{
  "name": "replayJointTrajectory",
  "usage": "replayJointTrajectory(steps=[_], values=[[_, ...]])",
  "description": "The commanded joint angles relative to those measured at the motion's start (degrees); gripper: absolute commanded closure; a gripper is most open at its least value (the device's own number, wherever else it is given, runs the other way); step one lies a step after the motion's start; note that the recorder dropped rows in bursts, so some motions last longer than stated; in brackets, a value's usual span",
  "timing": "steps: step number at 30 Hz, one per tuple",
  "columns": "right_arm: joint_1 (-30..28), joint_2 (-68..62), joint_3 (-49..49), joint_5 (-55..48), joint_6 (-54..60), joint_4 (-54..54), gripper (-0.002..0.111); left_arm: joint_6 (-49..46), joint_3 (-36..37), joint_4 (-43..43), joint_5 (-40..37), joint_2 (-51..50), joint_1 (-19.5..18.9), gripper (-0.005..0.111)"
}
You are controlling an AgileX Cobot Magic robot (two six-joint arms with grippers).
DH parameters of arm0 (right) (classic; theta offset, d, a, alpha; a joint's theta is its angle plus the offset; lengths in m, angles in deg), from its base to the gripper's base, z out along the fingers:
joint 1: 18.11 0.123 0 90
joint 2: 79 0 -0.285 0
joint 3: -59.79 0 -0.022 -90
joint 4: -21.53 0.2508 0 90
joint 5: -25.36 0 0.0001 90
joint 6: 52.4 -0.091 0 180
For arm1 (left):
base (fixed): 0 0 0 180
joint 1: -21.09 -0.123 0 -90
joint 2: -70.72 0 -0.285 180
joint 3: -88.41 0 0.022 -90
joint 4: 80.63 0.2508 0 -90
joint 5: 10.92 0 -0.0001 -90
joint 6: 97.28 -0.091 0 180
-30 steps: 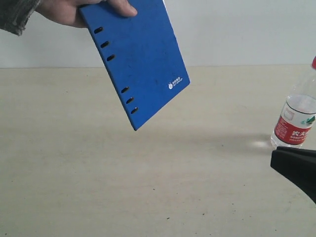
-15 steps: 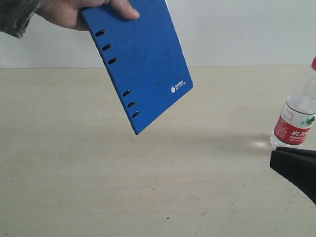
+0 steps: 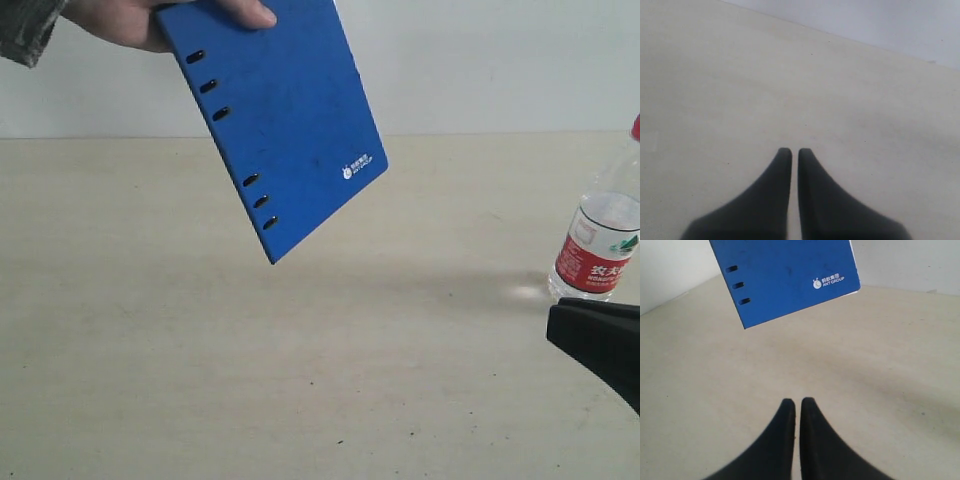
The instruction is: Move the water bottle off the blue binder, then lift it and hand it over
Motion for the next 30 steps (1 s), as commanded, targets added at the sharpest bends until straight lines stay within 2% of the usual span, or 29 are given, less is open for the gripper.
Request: replayJointTrajectory(steps=[1, 9, 12, 14, 16, 20, 23, 25, 28, 29, 30], values=[[0.01, 0.08, -0.01, -0.32, 0.19, 0.27, 0.109, 0.49, 0.20, 0.19, 0.37, 0.16, 0.32, 0.102], [0.01, 0.08, -0.01, -0.12, 0.19, 0.27, 0.109, 0.49, 0.20, 0.19, 0.37, 0.16, 0.32, 0.102], [-2.06, 5.94, -0.01, -1.00, 0.19, 0.27, 0.109, 0.49, 0.20, 0.19, 0.37, 0.16, 0.32, 0.102], [-4.38, 15.09, -0.01, -3.55, 0.19, 0.27, 0.109, 0.49, 0.20, 0.19, 0.37, 0.16, 0.32, 0.102], [-5.30, 28.16, -0.01, -14.18, 0.38, 0.27, 0.109, 0.49, 0.20, 0.19, 0.37, 0.16, 0.32, 0.102], [-5.18, 26.96, 0.92, -21.72, 0.51, 0.58, 0.109, 0.49, 0.20, 0.19, 0.65, 0.16, 0.32, 0.102], [-5.18, 26.09, -2.94, -26.22, 0.82, 0.70, 0.109, 0.49, 0.20, 0.19, 0.64, 0.16, 0.32, 0.102], [-5.18, 26.31, -7.52, -30.28, 8.57, 5.53, 0.109, 0.49, 0.20, 0.19, 0.64, 0.16, 0.32, 0.102], [-5.18, 26.31, -11.83, -30.44, 21.78, 20.67, 0.109, 0.49, 0.20, 0.19, 0.64, 0.16, 0.32, 0.102], [-5.18, 26.31, -11.83, -29.84, 24.77, 23.63, 0.109, 0.49, 0.20, 0.19, 0.64, 0.16, 0.32, 0.102], [-5.18, 26.31, -11.83, -30.11, 28.21, 21.83, 0.109, 0.49, 0.20, 0.19, 0.64, 0.16, 0.32, 0.102]])
